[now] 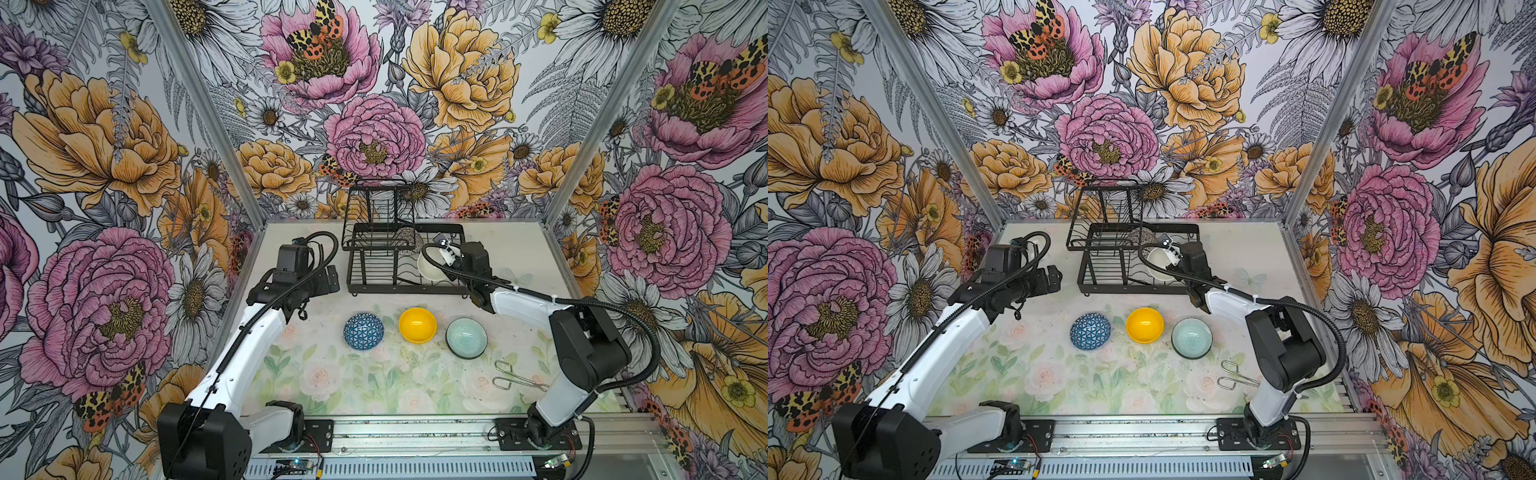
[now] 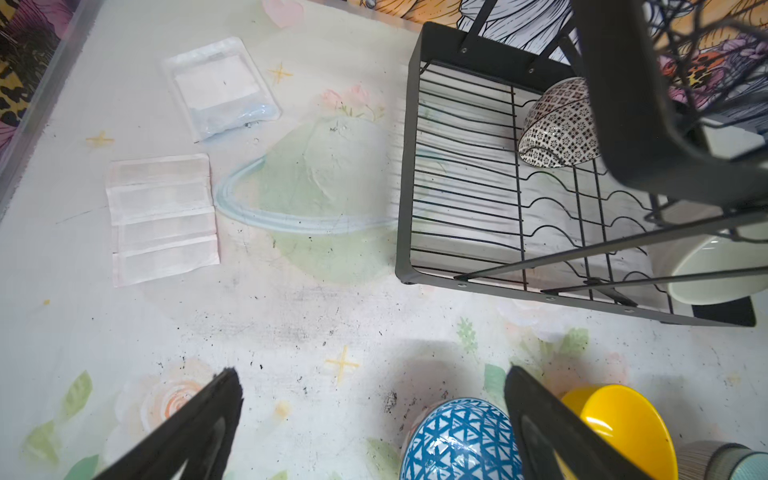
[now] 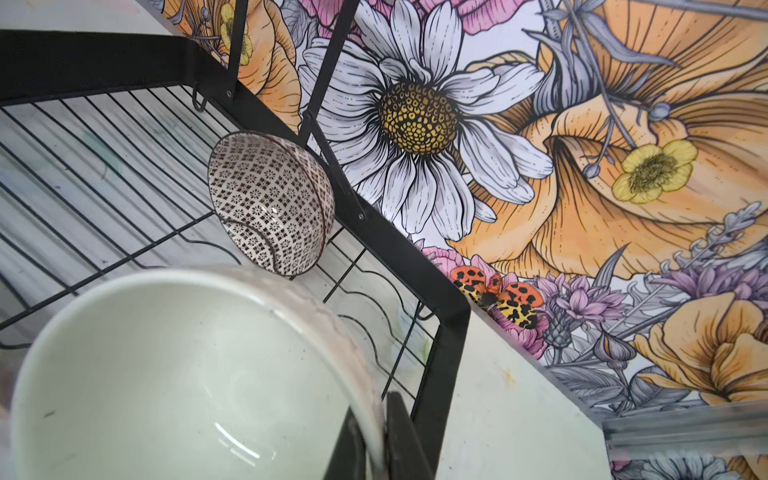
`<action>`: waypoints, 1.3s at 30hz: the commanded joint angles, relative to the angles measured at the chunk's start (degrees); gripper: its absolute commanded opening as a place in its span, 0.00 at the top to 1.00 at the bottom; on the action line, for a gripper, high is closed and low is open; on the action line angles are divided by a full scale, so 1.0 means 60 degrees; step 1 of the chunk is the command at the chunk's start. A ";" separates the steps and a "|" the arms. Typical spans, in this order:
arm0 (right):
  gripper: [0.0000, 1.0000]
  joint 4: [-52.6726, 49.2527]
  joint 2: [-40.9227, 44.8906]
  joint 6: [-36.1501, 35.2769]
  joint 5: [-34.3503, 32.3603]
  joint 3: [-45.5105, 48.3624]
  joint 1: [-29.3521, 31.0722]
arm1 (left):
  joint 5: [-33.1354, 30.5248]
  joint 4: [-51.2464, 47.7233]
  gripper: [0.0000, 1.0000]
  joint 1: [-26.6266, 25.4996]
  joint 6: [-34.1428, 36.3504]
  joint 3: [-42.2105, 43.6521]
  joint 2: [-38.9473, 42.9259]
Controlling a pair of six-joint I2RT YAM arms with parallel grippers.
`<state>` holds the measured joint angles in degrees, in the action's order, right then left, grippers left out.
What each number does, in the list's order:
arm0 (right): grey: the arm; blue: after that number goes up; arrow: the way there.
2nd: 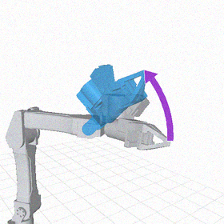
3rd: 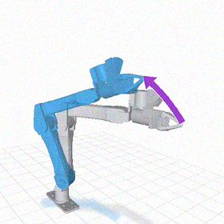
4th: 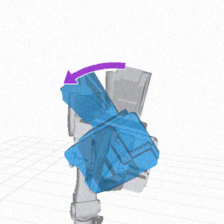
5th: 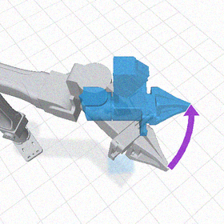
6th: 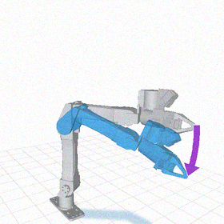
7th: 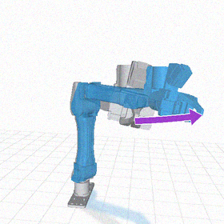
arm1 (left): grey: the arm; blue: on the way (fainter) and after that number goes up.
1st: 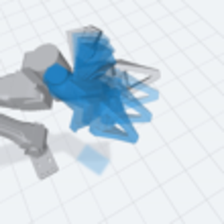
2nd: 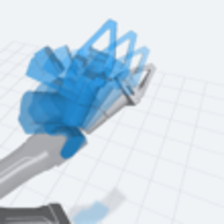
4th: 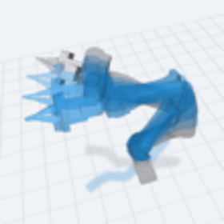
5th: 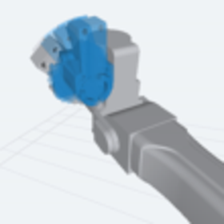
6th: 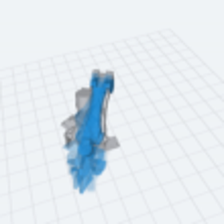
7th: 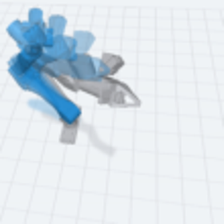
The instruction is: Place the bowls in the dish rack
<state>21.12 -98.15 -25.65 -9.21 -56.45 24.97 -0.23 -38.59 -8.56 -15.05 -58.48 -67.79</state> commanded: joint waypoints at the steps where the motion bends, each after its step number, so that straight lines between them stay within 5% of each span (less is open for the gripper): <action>1: 1.00 0.2295 -0.0418 -0.0570 -0.0316 -0.0618 0.0171 | 0.0630 0.0577 0.01 0.0292 0.0025 0.0053 -0.0154; 12: 1.00 0.3925 -0.2249 -0.1371 -0.1233 -0.1271 0.0335 | 0.1129 0.0553 0.01 0.0666 0.0018 -0.0024 -0.0944; 39: 1.00 0.6662 -0.4213 -0.3026 -0.0680 -0.1732 0.0650 | 0.1094 0.0426 0.01 0.0613 0.0034 -0.0295 -0.1228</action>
<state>53.84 -122.58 -43.03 -14.44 -63.99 28.34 5.48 -36.77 -5.06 -15.03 -58.63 -74.72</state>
